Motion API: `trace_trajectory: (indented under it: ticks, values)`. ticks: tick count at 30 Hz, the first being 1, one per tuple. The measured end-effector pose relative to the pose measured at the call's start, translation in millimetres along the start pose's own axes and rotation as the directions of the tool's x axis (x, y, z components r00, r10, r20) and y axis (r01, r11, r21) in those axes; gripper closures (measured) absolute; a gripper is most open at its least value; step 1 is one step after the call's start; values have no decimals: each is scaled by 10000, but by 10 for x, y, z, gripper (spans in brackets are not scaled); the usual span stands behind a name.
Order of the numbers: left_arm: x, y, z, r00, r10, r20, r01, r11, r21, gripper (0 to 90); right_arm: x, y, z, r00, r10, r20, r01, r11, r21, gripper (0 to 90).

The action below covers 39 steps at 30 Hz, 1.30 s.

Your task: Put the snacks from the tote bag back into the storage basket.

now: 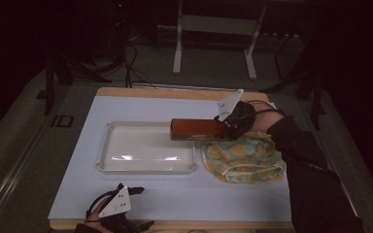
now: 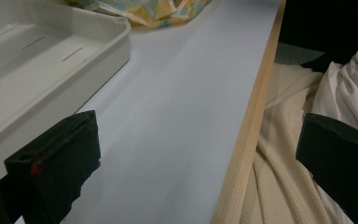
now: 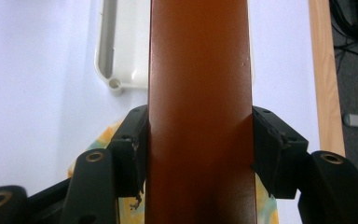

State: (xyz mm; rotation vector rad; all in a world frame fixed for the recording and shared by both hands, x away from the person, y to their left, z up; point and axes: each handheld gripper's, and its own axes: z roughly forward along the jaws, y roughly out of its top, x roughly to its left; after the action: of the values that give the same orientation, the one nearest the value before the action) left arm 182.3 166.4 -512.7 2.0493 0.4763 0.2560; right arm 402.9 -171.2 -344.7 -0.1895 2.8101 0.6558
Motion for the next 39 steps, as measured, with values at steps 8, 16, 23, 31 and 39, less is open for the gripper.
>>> trace_trajectory:
  ticks: [8, 16, 23, 31, 39]
  values:
    - [-4, -1, 2, 10000, 48, 20, -48, 10000, 37, 0, 7, 182, 85, 9993, -339, -139, 338, 9994, -95, 430]
    - [0, -2, -6, 10000, 73, -20, -73, 10000, -14, 0, 40, 386, 112, 9978, -608, -270, 590, 9962, -637, 430]
    - [-9, -4, -5, 9999, 140, 19, -141, 9999, 44, 0, 57, 555, 159, 9961, -866, -143, 845, 9902, -1108, 430]
    - [-14, -6, -8, 9999, 147, 40, -148, 9999, 50, 0, 59, 625, 318, 9957, -929, -29, 913, 9832, -1578, 429]
    - [-17, -7, -9, 9998, 169, 63, -169, 9998, 63, 0, 72, 588, 581, 9971, -761, 29, 754, 9816, -1757, 430]
